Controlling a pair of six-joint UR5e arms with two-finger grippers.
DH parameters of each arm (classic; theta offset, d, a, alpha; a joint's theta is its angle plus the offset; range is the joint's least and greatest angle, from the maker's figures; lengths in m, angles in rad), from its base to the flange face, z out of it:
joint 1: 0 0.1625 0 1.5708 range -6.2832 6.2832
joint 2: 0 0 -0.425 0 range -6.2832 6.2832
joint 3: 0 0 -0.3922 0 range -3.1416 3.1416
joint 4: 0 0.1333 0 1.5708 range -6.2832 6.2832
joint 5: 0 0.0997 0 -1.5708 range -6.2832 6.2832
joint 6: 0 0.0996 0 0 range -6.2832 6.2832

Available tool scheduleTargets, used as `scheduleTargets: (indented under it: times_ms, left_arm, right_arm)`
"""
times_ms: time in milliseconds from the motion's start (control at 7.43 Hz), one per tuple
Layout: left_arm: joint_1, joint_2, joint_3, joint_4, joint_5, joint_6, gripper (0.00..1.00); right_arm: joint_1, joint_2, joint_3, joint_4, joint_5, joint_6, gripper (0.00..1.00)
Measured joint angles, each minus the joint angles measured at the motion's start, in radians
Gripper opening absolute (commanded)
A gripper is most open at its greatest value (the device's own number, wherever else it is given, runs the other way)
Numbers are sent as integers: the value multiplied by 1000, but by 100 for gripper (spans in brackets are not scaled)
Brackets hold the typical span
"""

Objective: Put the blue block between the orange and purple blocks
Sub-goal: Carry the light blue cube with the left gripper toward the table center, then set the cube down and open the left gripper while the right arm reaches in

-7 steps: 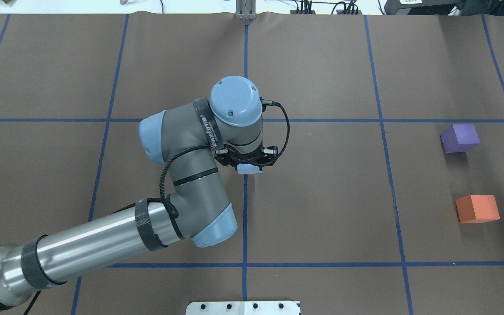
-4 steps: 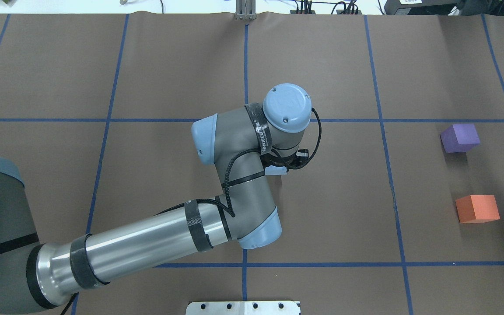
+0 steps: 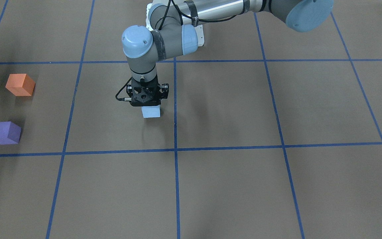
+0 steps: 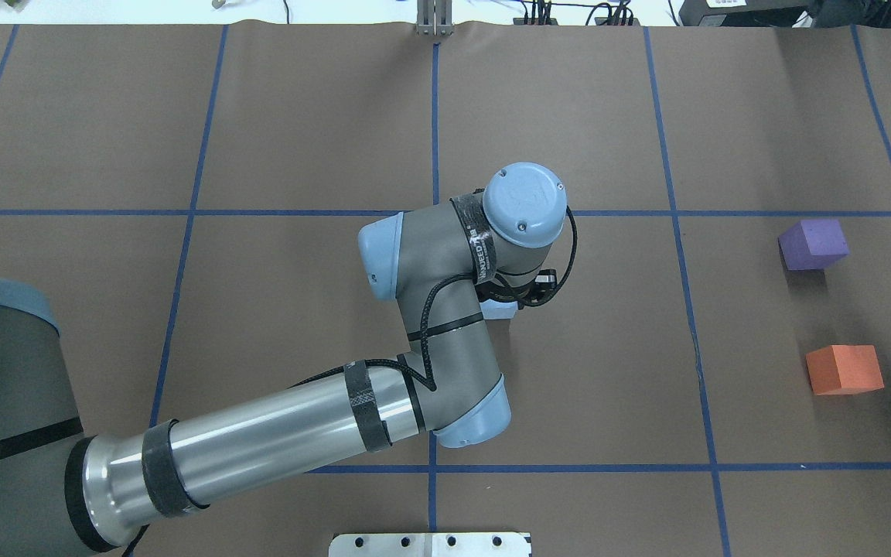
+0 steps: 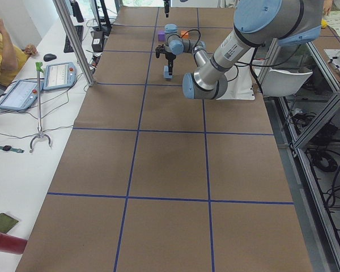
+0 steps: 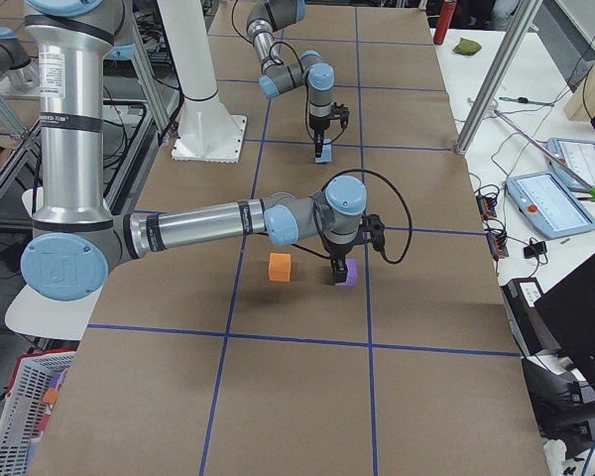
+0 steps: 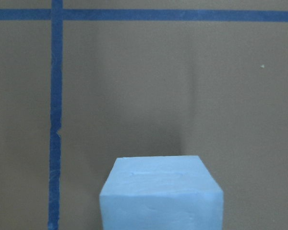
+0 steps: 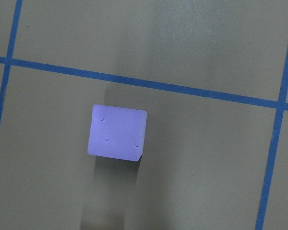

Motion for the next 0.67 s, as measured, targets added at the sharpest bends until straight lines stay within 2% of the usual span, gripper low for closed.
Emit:
scheduleTargets:
  times_ms: [404, 673]
  left_arm:
    - [-8, 1, -25, 3, 0, 1, 99]
    - [-52, 69, -168, 28, -7, 6, 99]
  right_arm:
    - [-109, 142, 5, 0, -1, 203, 100]
    - [-225, 280, 6, 0, -27, 405, 100]
